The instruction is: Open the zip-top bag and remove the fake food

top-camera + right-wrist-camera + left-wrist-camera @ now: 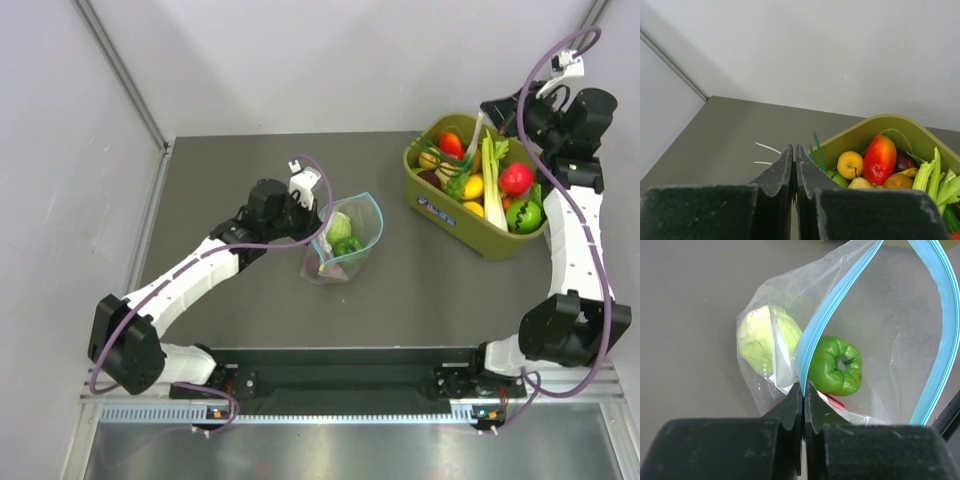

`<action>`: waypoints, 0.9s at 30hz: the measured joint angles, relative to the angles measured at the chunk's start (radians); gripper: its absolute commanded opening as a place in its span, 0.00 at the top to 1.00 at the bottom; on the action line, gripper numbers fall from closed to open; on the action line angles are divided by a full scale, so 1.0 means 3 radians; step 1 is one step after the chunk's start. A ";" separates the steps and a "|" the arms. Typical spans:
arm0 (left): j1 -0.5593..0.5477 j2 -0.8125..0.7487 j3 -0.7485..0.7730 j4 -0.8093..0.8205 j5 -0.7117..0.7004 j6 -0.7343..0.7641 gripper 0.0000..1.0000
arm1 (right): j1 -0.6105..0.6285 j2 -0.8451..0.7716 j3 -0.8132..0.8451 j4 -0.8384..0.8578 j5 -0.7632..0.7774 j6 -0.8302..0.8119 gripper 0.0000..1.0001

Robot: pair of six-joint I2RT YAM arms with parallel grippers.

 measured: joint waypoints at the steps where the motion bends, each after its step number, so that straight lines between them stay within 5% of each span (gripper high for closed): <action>1: 0.0000 0.0000 0.0000 0.0000 0.0000 0.0006 1.00 | -0.0003 0.0038 -0.0020 0.0036 -0.0005 0.0003 1.00; 24: 0.0000 0.0000 0.0015 -0.0004 -0.0010 0.0036 1.00 | -0.0112 0.0463 -0.0844 0.0192 0.0397 0.0015 1.00; 27: 0.0000 0.0000 0.0022 -0.0010 -0.0010 0.0036 1.00 | -0.0123 0.0455 -0.0889 0.0186 0.0479 0.0014 0.89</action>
